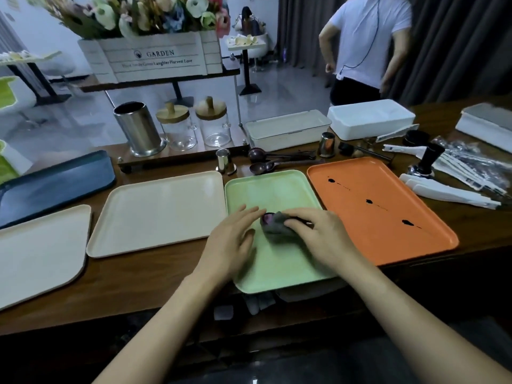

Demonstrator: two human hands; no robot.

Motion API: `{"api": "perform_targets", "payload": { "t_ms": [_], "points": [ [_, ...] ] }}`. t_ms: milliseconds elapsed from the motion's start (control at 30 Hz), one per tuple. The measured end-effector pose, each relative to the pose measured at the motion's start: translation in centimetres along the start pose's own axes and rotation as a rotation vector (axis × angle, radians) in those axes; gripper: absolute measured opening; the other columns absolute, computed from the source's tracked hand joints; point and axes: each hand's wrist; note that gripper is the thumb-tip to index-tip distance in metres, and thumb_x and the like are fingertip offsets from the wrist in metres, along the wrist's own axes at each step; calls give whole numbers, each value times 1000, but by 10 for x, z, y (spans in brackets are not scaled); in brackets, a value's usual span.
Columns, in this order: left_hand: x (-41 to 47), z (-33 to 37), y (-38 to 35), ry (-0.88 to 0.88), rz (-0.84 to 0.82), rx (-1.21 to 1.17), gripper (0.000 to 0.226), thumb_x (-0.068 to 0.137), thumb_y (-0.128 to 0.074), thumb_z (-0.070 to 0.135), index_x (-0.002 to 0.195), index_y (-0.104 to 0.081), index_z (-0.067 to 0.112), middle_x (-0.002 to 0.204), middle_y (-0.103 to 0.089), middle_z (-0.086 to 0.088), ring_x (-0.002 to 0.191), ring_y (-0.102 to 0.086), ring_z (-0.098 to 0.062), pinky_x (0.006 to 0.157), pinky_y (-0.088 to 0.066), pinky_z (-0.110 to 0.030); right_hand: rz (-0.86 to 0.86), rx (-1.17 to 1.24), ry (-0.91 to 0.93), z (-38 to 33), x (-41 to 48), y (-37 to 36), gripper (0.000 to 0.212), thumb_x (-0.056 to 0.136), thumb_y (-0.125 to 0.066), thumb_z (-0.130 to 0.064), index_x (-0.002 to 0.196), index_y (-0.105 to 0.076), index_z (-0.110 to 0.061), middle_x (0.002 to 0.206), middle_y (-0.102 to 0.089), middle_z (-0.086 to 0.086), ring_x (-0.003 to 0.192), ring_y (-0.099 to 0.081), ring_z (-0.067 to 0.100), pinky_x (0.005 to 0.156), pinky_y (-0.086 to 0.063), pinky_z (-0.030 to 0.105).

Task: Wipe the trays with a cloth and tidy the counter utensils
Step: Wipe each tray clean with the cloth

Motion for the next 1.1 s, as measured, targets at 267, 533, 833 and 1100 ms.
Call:
{"api": "perform_targets", "payload": {
  "t_ms": [267,533,833,1100],
  "points": [
    [25,-23,13,17,9,-297,31,93,-71,22,122,-69,34,116,-68,22,106,-60,0,84,-48,-21,100,583,-334,-35,29,-24,20,96,-60,-4,105,-74,-15,91,-76,3,85,-71,17,74,-60,34],
    [31,-36,24,68,-35,-117,37,91,-69,50,126,-63,39,101,-68,16,90,-59,-2,80,-47,-26,150,457,-343,-26,54,-27,15,95,-63,-12,101,-75,-18,92,-74,0,93,-70,20,83,-59,41],
    [44,-32,26,82,-54,-172,34,83,-79,36,113,-65,27,120,-64,11,112,-55,-13,95,-43,-31,144,610,-352,-27,81,-11,15,98,-59,-13,108,-71,-14,97,-74,6,80,-70,7,60,-57,27],
    [58,-9,21,361,194,-154,20,86,-73,42,87,-59,28,78,-66,9,74,-64,-14,69,-50,-34,15,453,15,-11,80,6,24,92,-66,-5,101,-73,-26,118,-70,-9,115,-62,8,97,-50,29]
  ]
}}
Point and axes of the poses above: each hand's wrist, its own x-axis towards the middle knuckle, its own y-axis out of the back of the hand, z = x × y
